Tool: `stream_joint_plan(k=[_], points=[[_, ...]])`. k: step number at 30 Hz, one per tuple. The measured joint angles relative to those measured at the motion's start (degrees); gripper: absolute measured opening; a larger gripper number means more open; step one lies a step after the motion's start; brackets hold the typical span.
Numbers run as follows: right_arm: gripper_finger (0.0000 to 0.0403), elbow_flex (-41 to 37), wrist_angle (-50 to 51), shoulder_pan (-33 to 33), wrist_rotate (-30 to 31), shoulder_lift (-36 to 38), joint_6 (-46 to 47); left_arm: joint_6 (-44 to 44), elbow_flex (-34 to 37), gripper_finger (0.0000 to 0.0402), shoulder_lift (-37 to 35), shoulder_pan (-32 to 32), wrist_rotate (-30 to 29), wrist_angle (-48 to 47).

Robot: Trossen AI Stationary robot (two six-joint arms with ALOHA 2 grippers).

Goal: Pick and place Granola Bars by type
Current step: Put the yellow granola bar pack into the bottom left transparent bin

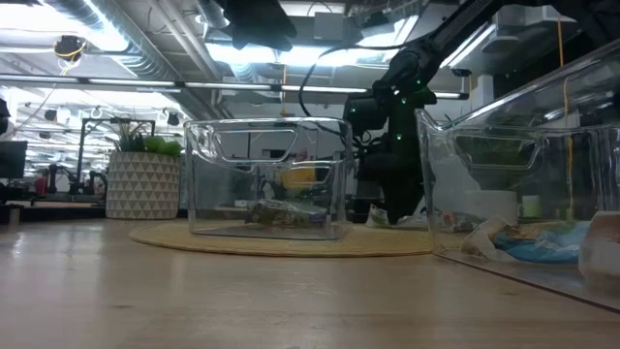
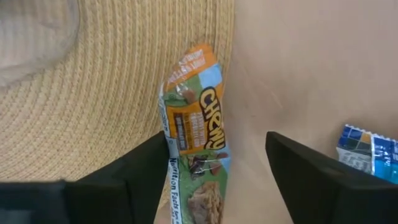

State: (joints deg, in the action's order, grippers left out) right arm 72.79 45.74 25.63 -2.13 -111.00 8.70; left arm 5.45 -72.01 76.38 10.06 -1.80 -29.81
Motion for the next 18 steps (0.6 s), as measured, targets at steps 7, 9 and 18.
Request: stream_joint_plan(k=[7, 9, 18], points=[[0.0223, 0.0, -1.2, 0.0, 0.0, 0.0, 0.0, 0.9, 0.0, 0.0169, 0.0, 0.0, 0.0, 0.0], [0.0200, 0.0, -1.5, 0.0, -0.1, 0.0, -0.1, 0.9, 0.0, 0.0169, 0.0, 0.0, 0.0, 0.0], [0.0082, 0.0, -1.7, 0.0, -2.4, 0.0, -0.3, 0.9, 0.0, 0.0169, 0.0, 0.0, 0.0, 0.0]])
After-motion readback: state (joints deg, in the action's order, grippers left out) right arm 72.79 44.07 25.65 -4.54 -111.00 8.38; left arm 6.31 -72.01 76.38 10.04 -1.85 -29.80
